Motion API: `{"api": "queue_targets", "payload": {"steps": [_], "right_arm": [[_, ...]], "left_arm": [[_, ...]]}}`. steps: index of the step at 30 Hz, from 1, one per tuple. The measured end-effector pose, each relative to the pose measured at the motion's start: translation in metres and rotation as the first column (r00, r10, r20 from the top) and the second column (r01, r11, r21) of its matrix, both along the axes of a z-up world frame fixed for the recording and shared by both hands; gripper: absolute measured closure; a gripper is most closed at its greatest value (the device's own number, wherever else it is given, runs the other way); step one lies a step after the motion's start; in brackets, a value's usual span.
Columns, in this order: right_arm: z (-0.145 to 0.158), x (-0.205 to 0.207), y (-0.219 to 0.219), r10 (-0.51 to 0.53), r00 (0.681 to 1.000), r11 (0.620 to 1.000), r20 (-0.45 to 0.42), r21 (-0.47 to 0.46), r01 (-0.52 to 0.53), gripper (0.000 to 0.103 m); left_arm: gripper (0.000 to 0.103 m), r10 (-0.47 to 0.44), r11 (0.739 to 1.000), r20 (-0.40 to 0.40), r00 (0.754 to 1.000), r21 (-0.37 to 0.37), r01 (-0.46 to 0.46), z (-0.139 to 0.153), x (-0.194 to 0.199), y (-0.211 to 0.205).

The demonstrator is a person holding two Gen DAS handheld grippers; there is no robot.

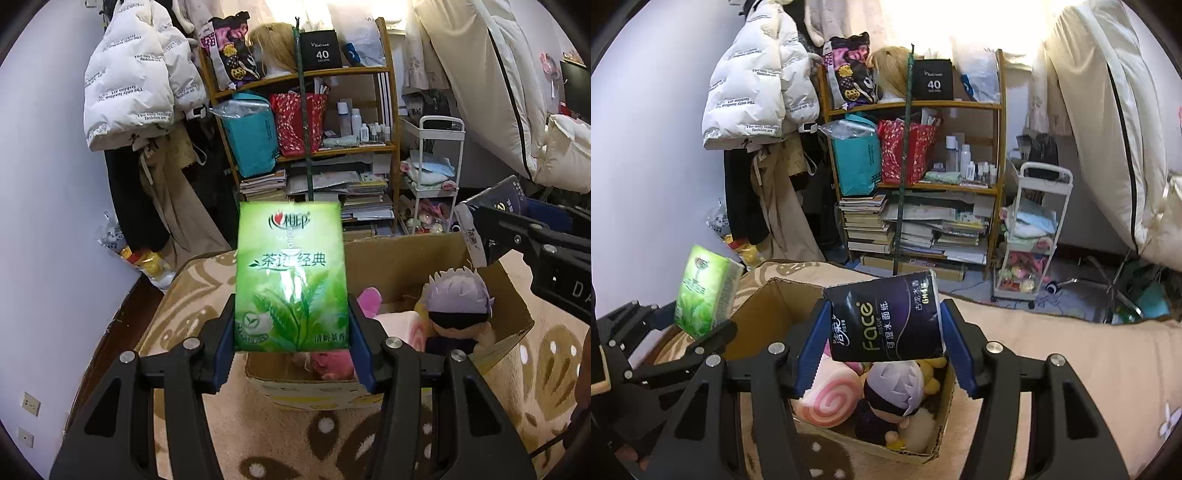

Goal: Organize soft objects

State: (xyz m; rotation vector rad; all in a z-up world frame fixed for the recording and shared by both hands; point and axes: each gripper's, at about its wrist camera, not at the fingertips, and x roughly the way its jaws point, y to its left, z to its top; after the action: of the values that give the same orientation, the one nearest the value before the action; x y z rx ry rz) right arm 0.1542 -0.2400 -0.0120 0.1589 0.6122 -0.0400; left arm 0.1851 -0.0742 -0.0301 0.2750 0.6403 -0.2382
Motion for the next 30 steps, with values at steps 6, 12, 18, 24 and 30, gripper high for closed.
{"api": "queue_targets", "payload": {"steps": [6,12,18,24,30], "right_arm": [[-0.004,0.0,-0.003,0.012,1.0,0.999,-0.002,0.036,-0.012,0.04],[-0.009,0.005,-0.001,0.03,0.999,0.999,-0.035,0.042,-0.029,0.038],[-0.011,0.006,0.0,0.038,0.998,0.999,-0.048,0.036,-0.036,0.028],[-0.006,0.0,0.0,0.032,0.999,0.999,-0.038,0.025,-0.031,0.013],[0.001,-0.012,-0.005,0.008,1.0,1.0,-0.023,0.021,-0.008,0.003]], "left_arm": [[0.049,0.008,1.0,0.0,1.0,-0.001,-0.008,-0.004,0.002,0.001],[0.042,0.041,0.999,0.0,0.999,-0.001,-0.041,-0.005,0.003,0.007],[0.039,0.073,0.997,-0.021,0.997,-0.004,-0.073,-0.003,0.0,0.017],[0.033,0.096,0.995,-0.028,0.995,-0.027,-0.096,0.002,-0.006,0.028],[0.021,0.095,0.995,0.001,0.995,-0.022,-0.095,0.01,-0.019,0.031]]}}
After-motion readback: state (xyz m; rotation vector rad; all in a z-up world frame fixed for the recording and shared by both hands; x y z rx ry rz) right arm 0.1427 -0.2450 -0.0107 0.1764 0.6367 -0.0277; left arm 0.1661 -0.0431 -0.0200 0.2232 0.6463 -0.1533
